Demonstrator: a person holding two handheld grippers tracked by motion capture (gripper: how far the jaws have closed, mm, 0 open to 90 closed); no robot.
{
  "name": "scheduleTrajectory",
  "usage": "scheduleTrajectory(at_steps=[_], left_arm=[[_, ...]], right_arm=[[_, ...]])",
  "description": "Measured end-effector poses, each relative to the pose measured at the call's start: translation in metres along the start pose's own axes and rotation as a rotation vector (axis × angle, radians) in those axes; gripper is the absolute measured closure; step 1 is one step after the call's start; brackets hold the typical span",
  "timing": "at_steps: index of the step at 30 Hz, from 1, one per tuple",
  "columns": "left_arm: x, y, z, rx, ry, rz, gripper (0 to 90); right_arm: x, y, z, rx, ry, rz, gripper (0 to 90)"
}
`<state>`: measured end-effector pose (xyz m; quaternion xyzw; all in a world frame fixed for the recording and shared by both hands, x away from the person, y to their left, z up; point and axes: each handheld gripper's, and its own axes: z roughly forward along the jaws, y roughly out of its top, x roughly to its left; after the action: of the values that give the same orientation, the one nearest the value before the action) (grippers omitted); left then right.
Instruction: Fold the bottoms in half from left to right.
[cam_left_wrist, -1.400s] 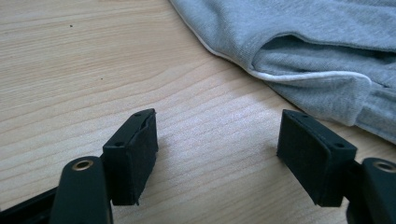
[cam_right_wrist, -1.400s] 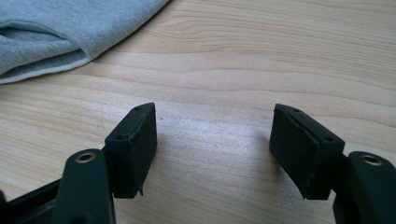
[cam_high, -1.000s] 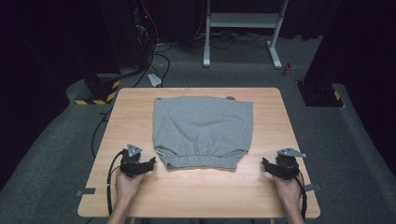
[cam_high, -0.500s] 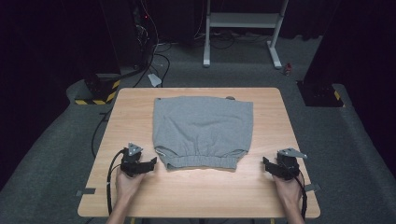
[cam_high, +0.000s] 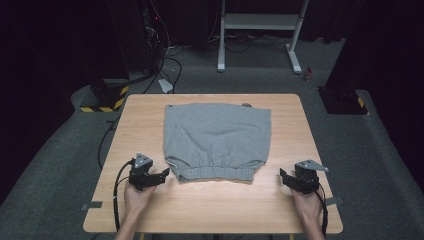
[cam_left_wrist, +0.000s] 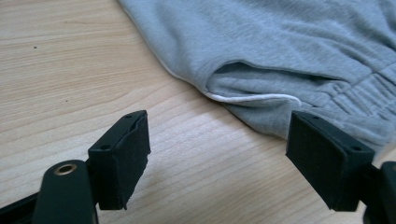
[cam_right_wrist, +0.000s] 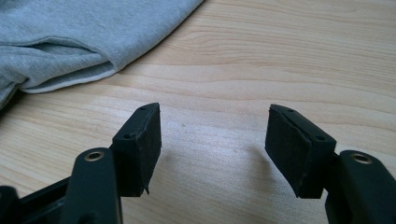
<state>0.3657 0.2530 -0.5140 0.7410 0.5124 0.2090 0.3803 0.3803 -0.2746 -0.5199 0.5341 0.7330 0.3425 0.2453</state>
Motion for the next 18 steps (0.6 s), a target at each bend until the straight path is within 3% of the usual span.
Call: scheduleTrajectory(at_steps=[3,7,14,18], left_arm=[[-0.002,0.000,-0.001,-0.009,-0.049,-0.012,24.6],[-0.005,0.001,-0.001,-0.016,-0.075,0.005,26.9],[-0.008,0.003,-0.001,-0.004,-0.072,-0.014,26.4],[-0.013,0.009,-0.003,-0.009,-0.073,0.003,28.2]], right_arm=[[0.002,0.000,0.000,-0.001,0.007,-0.008,35.2],[0.004,0.000,0.001,0.001,0.024,-0.006,35.0],[0.010,0.003,-0.001,-0.020,0.055,-0.001,36.7],[0.013,0.007,0.000,-0.018,0.072,-0.004,38.3]])
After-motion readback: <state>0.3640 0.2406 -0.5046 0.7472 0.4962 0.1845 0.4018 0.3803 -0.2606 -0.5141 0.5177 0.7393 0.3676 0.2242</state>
